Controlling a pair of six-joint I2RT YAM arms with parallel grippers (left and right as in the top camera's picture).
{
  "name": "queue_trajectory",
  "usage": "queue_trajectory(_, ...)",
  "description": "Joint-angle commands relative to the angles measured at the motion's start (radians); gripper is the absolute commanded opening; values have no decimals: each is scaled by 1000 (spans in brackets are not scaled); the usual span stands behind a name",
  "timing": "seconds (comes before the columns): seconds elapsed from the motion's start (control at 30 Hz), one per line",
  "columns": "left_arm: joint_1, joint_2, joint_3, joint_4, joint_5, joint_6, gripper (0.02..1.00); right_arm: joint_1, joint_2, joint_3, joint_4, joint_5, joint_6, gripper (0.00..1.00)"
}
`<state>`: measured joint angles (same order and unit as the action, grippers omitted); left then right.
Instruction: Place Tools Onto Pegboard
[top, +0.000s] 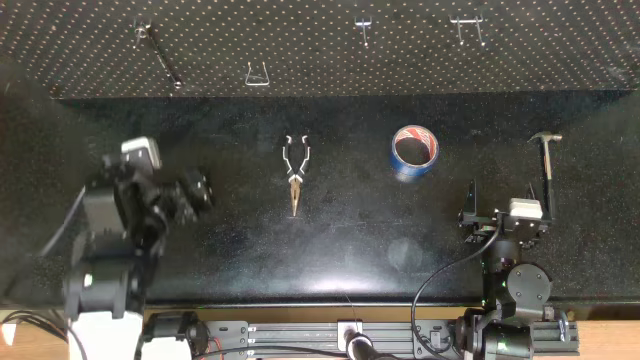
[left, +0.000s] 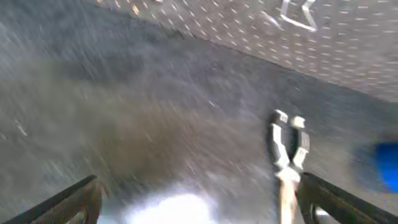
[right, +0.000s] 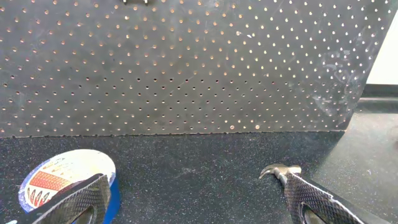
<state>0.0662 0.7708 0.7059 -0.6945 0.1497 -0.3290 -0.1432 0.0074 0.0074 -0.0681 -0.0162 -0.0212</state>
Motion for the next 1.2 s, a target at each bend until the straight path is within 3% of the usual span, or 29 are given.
queue_trajectory(0.03,-2,-97,-11,-106,206,-116,996,-5,-6,-3,-5,8,-10,919)
queue_trajectory(0.17,-2,-93,-11,-153,342,-101,996,-5,-6,-3,-5,8,-10,921)
queue_trajectory(0.23,-3,-75,-5,-183,415,-26,998,-5,-6,-3,-5,8,-10,919)
queue_trajectory(0.4,-71,110,123,-399,284,-51,996,-5,-6,-3,-5,8,-10,919)
queue_trajectory(0.57,-253,440,435,-569,118,-221,996,-5,-6,-3,-5,8,-10,919)
queue_trajectory(0.83,-457,904,846,-716,10,-142,996,-5,-6,-3,-5,8,-10,919)
queue_trajectory(1.2,-461,1194,916,-639,-8,-194,996,-5,-6,-3,-5,8,-10,919)
